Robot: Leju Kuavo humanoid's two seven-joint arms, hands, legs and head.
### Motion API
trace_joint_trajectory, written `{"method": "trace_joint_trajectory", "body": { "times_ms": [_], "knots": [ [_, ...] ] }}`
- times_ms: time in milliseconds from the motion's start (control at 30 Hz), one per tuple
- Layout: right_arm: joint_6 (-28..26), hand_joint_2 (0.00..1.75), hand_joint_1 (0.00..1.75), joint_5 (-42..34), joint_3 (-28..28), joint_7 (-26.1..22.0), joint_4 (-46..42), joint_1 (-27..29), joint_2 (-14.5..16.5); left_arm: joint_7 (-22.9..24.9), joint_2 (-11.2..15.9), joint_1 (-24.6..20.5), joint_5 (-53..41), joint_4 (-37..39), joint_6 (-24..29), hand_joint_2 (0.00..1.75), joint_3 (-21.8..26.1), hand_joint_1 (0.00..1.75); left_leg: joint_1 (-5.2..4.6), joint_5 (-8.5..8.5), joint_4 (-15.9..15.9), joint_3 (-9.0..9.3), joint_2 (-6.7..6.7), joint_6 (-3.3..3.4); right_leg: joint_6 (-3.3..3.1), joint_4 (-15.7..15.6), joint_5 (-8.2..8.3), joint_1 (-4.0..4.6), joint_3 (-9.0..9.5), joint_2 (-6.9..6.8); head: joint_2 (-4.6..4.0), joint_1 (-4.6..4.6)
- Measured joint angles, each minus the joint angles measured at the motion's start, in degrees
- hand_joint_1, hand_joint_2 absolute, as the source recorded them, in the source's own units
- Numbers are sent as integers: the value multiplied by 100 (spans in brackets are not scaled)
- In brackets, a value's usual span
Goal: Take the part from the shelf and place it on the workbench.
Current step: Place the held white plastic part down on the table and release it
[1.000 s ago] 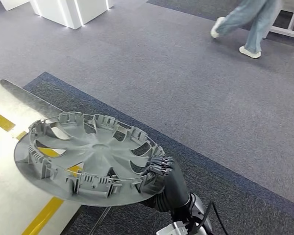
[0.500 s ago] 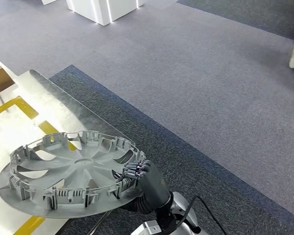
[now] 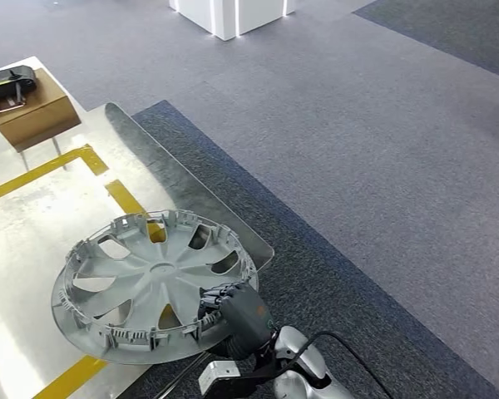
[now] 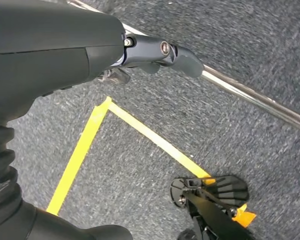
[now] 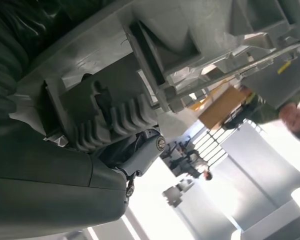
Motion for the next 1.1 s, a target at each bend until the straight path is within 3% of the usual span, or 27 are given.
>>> {"method": "trace_joint_trajectory", "body": {
  "times_ms": [67,167,300,333,433,467,500,600,667,733,800,867,933,967,1000,1033,1100],
  "knots": [
    [-113,175,175,270,43,121,272,-100,38,1,-2,-13,-26,1,-22,175,0,0,17,3,5,-22,-105,-40,-53,-526,146,15,259,160,0,-9],
    [-206,175,175,468,76,242,458,-153,63,2,-2,-19,-34,2,-28,175,0,0,54,20,1,-51,-172,-97,-55,-608,127,38,325,167,0,-9],
    [-249,175,175,539,87,299,530,-173,76,4,-3,-11,-39,3,-28,175,0,0,64,28,-9,-52,-201,-121,-59,-608,128,43,329,146,0,-9],
    [-291,175,175,617,102,362,641,-214,99,9,-1,-9,-43,4,-21,175,0,0,63,-118,244,-166,-85,-165,-84,-650,145,29,361,51,0,-34],
    [-399,175,175,806,140,512,1003,-324,161,28,7,-1,-52,8,2,175,1,0,80,-692,1454,-716,315,-318,-153,-772,181,-21,448,-323,0,-118],
    [-405,175,175,821,140,529,1047,-327,162,33,9,10,-52,8,4,175,2,0,96,-670,1532,-749,328,-340,-149,-769,173,-23,449,-386,0,-122],
    [-416,175,175,852,141,569,1082,-334,163,42,13,22,-52,8,8,175,2,0,112,-537,1361,-657,350,-357,-140,-762,163,-28,453,-441,0,-124],
    [-456,175,175,994,141,785,1154,-369,165,69,22,27,-45,8,29,175,5,0,124,-43,214,-65,577,-348,-68,-722,117,-24,476,-563,0,-131],
    [-452,175,175,1076,141,929,1198,-404,164,79,20,24,-33,8,46,175,13,0,96,-1,-57,61,650,-273,4,-706,97,-1,488,-615,0,-122],
    [-426,175,175,1133,141,1057,1235,-435,164,84,18,36,-24,8,56,175,22,0,80,1,-57,50,575,-184,83,-715,83,-2,506,-660,0,-113],
    [-387,175,175,1162,141,1169,1247,-458,164,80,10,45,-20,8,57,175,28,0,96,21,-83,68,500,-111,147,-560,-54,-23,442,-535,0,-86],
    [-349,175,175,1187,137,1264,1254,-472,160,73,3,39,-19,8,58,175,40,0,101,40,-95,72,425,-56,173,64,-393,-34,144,-310,0,-37],
    [-328,175,175,1214,133,1322,1265,-466,153,70,4,36,-19,8,59,175,65,0,82,46,-92,57,330,-31,168,812,-665,-31,-242,-216,0,-8],
    [-325,175,175,1228,133,1346,1270,-462,149,70,4,40,-21,8,59,175,82,0,74,47,-90,55,276,-29,159,957,-651,-28,-335,-200,0,-3],
    [-322,175,175,1240,131,1374,1273,-460,148,70,2,45,-23,8,59,175,99,0,69,48,-88,58,217,-29,143,868,-523,-26,-315,-185,0,-1],
    [-322,175,175,1252,127,1406,1275,-463,146,70,0,48,-25,8,59,175,113,0,66,48,-87,65,156,-31,120,560,-313,-26,-183,-149,0,-1],
    [-322,175,175,1275,116,1475,1275,-479,146,70,-10,41,-30,8,60,175,133,0,64,51,-79,63,42,-57,67,-246,35,-35,192,71,0,3]
  ]
}}
